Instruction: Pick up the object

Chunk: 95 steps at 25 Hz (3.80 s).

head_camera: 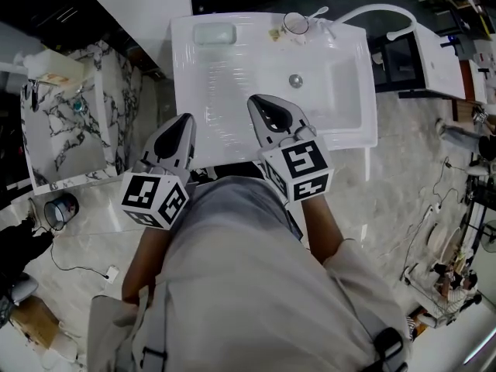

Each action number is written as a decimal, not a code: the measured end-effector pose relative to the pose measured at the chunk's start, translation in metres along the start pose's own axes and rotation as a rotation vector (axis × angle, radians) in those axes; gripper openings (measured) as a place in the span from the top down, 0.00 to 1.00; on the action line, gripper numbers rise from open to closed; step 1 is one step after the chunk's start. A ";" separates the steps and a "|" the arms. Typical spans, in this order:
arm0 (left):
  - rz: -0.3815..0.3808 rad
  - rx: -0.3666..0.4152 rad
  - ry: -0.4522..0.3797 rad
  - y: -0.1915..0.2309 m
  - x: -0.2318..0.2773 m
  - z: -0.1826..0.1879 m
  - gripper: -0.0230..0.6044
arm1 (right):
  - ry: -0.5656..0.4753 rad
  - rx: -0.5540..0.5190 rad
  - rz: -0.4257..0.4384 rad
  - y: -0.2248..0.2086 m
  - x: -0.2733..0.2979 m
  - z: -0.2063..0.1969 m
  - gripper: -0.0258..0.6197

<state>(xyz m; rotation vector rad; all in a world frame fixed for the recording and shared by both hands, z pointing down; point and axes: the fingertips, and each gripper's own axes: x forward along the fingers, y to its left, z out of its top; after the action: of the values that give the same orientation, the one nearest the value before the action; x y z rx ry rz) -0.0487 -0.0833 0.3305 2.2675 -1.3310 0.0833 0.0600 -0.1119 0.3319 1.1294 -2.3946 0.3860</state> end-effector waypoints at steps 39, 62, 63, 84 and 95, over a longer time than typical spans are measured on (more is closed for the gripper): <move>0.111 -0.098 0.024 0.011 0.040 -0.013 0.96 | 0.098 -0.103 0.115 -0.048 0.070 -0.012 0.94; 0.149 -0.097 0.053 0.014 0.041 -0.024 0.96 | 0.169 -0.263 0.143 -0.059 0.127 -0.025 0.87; 0.153 -0.099 0.053 0.015 0.041 -0.025 0.96 | 0.174 -0.271 0.144 -0.059 0.130 -0.027 0.87; 0.189 -0.133 0.052 0.019 0.039 -0.029 0.96 | 0.284 -0.517 0.111 -0.071 0.184 -0.055 0.81; 0.215 -0.159 0.049 0.026 0.035 -0.032 0.96 | 0.320 -0.635 0.116 -0.073 0.219 -0.068 0.76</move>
<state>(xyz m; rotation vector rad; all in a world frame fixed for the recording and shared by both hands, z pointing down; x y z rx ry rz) -0.0453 -0.1070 0.3790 1.9743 -1.4967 0.1025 0.0148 -0.2699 0.5072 0.5902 -2.0704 -0.1514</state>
